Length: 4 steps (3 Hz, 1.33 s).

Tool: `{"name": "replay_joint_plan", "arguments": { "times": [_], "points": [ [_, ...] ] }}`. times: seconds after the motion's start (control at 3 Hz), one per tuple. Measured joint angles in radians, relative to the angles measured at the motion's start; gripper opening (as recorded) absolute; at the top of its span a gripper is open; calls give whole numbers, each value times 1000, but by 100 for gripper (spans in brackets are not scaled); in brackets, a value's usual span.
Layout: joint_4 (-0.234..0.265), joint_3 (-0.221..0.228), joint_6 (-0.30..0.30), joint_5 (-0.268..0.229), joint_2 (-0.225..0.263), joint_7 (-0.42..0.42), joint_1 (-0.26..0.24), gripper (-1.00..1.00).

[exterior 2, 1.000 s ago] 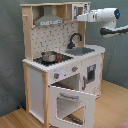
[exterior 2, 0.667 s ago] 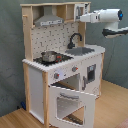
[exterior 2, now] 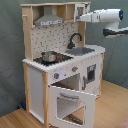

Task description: Play with the kitchen

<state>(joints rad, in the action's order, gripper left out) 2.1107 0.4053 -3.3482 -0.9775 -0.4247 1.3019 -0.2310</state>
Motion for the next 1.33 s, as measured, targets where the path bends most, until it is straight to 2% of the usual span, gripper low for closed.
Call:
{"name": "replay_joint_plan", "arguments": {
  "times": [0.33, 0.67, 1.0, 1.33],
  "points": [
    [0, -38, 10, 0, -75, -26, -20, 100],
    [0, -39, 29, 3, -143, -103, -21, 100],
    [-1, -16, 66, 3, -196, -179, -22, 100],
    [-19, 41, 120, 3, -209, -249, -37, 100]
  ]
}}
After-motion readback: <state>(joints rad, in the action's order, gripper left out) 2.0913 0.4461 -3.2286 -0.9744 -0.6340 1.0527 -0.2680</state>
